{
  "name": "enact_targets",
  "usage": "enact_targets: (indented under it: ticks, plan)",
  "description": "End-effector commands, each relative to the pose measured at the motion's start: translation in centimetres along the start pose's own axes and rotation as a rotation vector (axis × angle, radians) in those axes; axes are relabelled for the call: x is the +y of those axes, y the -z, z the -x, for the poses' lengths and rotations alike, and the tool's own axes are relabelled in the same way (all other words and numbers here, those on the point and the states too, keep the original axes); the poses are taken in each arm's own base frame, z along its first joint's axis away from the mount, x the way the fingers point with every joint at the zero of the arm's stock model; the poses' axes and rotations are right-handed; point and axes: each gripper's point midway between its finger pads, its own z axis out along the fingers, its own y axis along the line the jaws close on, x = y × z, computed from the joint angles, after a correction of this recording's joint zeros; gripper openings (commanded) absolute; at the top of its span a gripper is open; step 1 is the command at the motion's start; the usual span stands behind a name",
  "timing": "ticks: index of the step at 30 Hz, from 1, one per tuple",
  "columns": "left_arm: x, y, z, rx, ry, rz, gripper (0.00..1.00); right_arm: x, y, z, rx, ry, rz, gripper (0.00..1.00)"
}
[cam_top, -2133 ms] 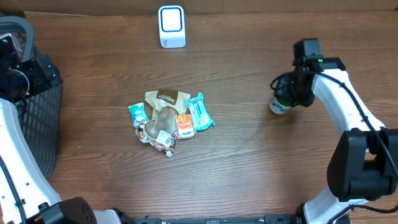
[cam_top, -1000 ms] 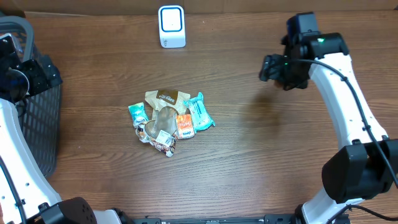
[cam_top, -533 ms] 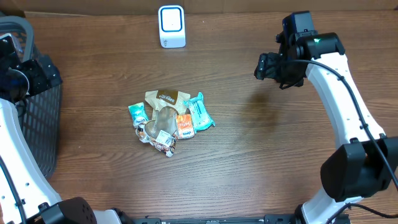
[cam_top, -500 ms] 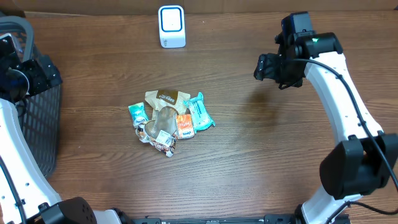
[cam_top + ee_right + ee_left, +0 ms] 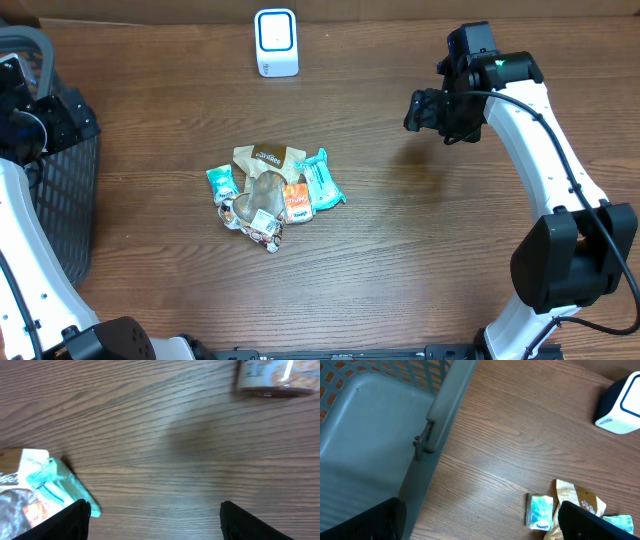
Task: Scan the item barcode
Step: 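Open the right gripper and move it back toward the item pile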
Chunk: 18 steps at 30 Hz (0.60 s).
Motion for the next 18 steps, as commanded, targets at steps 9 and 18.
enact_targets:
  ticks: [9,18]
  plan:
    - [-0.3,0.7,0.6,-0.026,0.004,-0.011,0.99,5.1,-6.1,-3.1,0.213,0.096,0.165,0.80]
    - [-0.3,0.7,0.6,-0.026,0.004,-0.011,0.99,8.4,-8.5,-5.3,0.250,0.180,0.179,0.78]
